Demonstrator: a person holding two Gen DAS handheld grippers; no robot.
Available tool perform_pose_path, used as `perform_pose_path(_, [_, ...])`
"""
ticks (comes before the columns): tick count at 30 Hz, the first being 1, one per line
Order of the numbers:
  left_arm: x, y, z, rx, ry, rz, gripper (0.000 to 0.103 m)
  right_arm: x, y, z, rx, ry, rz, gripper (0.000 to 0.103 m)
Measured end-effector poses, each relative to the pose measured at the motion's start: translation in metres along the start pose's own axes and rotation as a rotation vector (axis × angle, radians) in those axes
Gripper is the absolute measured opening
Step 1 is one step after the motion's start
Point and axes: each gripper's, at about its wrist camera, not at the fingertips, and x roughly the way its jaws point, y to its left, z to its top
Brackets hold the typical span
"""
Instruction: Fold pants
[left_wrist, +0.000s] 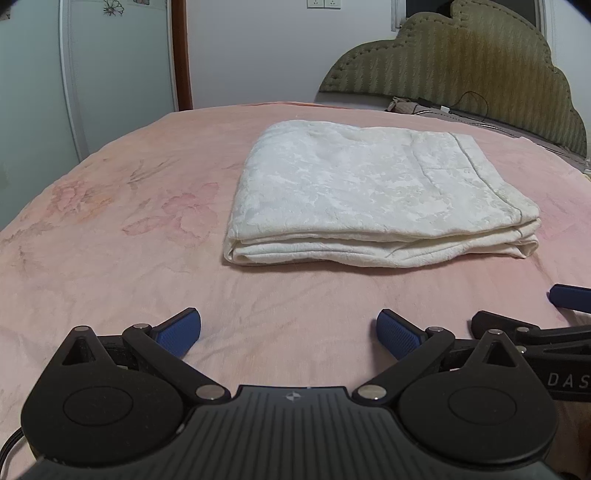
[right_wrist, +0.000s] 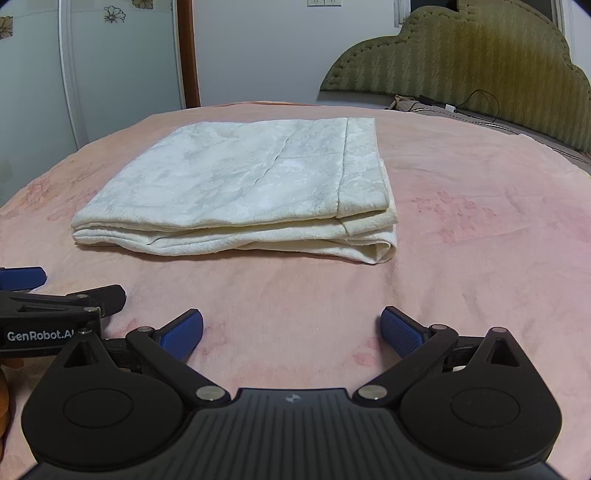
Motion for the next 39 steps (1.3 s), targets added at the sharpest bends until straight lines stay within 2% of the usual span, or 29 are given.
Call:
perform_pose_path(4, [-0.0044,0.0007,-0.0034,0.009,0.001,-0.01,0.103,-0.004,0.0016,-0.0028,-0.005,0.0,-0.016,0.103])
perform_pose_path(39, [-0.0039,0.0017,-0.0044,0.002,0.002,-0.009,0.103,-0.0059,-0.004,-0.0032,0.032,-0.009,0.012,0.103])
